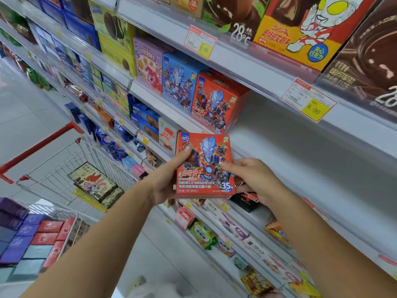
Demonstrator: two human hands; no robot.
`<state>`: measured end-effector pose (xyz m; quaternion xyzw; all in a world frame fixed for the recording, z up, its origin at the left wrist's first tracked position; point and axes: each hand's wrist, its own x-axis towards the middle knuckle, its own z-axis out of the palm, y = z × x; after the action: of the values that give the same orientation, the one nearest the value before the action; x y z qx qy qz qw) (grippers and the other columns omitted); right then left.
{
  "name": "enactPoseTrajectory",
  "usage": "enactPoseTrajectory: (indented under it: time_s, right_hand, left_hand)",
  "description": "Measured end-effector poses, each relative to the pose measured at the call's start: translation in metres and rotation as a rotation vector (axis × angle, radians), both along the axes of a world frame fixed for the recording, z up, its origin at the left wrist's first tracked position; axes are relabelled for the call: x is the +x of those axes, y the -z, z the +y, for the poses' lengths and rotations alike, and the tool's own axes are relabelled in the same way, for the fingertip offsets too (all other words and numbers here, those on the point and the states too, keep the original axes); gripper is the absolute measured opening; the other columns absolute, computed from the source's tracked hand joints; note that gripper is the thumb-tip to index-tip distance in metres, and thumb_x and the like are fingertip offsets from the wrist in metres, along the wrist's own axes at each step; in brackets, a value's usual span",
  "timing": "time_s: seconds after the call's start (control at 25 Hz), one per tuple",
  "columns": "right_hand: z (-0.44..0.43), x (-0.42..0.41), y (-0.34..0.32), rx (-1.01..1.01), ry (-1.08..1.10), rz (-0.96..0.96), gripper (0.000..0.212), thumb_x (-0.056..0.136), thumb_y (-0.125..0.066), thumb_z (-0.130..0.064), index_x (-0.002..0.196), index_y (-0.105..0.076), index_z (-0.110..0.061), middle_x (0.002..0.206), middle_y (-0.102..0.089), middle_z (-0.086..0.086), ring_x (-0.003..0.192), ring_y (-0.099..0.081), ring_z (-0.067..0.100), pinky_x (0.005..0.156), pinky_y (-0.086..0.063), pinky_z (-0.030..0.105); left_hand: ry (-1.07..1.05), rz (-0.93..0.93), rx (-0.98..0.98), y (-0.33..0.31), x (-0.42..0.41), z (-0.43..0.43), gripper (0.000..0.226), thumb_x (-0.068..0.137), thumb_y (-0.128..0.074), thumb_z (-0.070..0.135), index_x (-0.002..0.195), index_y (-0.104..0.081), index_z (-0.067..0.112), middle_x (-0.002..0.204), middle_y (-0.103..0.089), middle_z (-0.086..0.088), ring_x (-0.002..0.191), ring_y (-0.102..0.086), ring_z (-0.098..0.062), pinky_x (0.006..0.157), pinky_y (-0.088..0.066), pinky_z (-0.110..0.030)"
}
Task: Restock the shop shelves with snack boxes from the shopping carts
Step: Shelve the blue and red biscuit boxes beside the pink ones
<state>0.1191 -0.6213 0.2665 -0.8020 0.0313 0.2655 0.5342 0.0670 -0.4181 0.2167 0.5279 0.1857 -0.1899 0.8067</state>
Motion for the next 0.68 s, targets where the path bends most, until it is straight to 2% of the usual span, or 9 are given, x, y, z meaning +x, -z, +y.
enactPoseTrajectory:
  time_s: [0.12, 0.24, 0.36, 0.44, 0.52, 0.6, 0.68]
  right_hand:
    - [-0.018, 0.003, 0.006, 0.078, 0.045, 0.100, 0.031, 0.084, -0.073, -0.025, 0.108, -0.066, -0.006, 0.095, -0.076, 0.008, 0.088, -0.073, 0.022, 0.074, -0.060, 0.038]
    - [-0.029, 0.001, 0.014, 0.169, 0.078, 0.204, 0.029, 0.085, -0.070, -0.019, 0.111, -0.066, -0.006, 0.104, -0.074, 0.012, 0.100, -0.069, 0.026, 0.089, -0.056, 0.046]
    - [-0.036, -0.004, 0.017, 0.215, 0.078, 0.267, 0.033, 0.082, -0.069, -0.015, 0.113, -0.065, -0.006, 0.109, -0.072, 0.014, 0.102, -0.068, 0.028, 0.094, -0.052, 0.050]
    - [-0.047, -0.001, 0.013, 0.259, 0.100, 0.226, 0.042, 0.074, -0.070, -0.018, 0.115, -0.065, -0.007, 0.107, -0.073, 0.012, 0.095, -0.070, 0.025, 0.088, -0.056, 0.045]
    - [-0.063, 0.012, 0.006, 0.381, 0.261, 0.149, 0.047, 0.070, -0.069, -0.019, 0.115, -0.065, -0.007, 0.102, -0.074, 0.011, 0.084, -0.073, 0.023, 0.078, -0.060, 0.042]
    - [-0.077, 0.030, -0.004, 0.491, 0.441, 0.059, 0.035, 0.076, -0.069, -0.018, 0.109, -0.065, -0.009, 0.093, -0.076, 0.008, 0.076, -0.074, 0.021, 0.069, -0.061, 0.039]
    - [-0.084, 0.049, -0.011, 0.500, 0.585, -0.070, 0.019, 0.085, -0.068, -0.015, 0.103, -0.064, -0.011, 0.087, -0.076, 0.004, 0.072, -0.073, 0.017, 0.061, -0.061, 0.035]
  left_hand:
    - [0.062, 0.000, -0.037, 0.004, 0.001, -0.003, 0.097, 0.056, -0.074, 0.075, 0.129, -0.059, 0.014, 0.122, -0.069, -0.016, 0.108, -0.068, -0.034, 0.089, -0.056, -0.049]
    - [0.073, 0.030, -0.063, 0.011, 0.001, -0.003, 0.083, 0.065, -0.068, 0.068, 0.124, -0.062, 0.010, 0.111, -0.072, -0.015, 0.094, -0.071, -0.030, 0.081, -0.059, -0.043]
    - [0.097, 0.013, -0.101, 0.014, 0.001, -0.005, 0.075, 0.050, -0.086, 0.060, 0.105, -0.070, 0.011, 0.099, -0.075, -0.014, 0.080, -0.074, -0.026, 0.066, -0.061, -0.037]
    - [0.078, 0.001, -0.105, 0.012, 0.005, -0.005, 0.056, 0.065, -0.079, 0.048, 0.104, -0.068, 0.010, 0.095, -0.076, -0.013, 0.076, -0.074, -0.025, 0.067, -0.062, -0.037]
    - [0.034, 0.007, -0.087, 0.010, 0.010, -0.004, 0.045, 0.075, -0.068, 0.039, 0.110, -0.066, 0.010, 0.099, -0.076, -0.013, 0.078, -0.073, -0.025, 0.074, -0.061, -0.037]
    - [-0.006, -0.002, -0.084, 0.010, 0.014, -0.002, 0.045, 0.077, -0.067, 0.037, 0.113, -0.066, 0.011, 0.101, -0.076, -0.013, 0.078, -0.073, -0.025, 0.072, -0.061, -0.036]
    - [-0.021, -0.022, -0.089, 0.013, 0.018, 0.000, 0.044, 0.077, -0.067, 0.036, 0.113, -0.066, 0.011, 0.100, -0.076, -0.013, 0.076, -0.074, -0.024, 0.070, -0.062, -0.034]
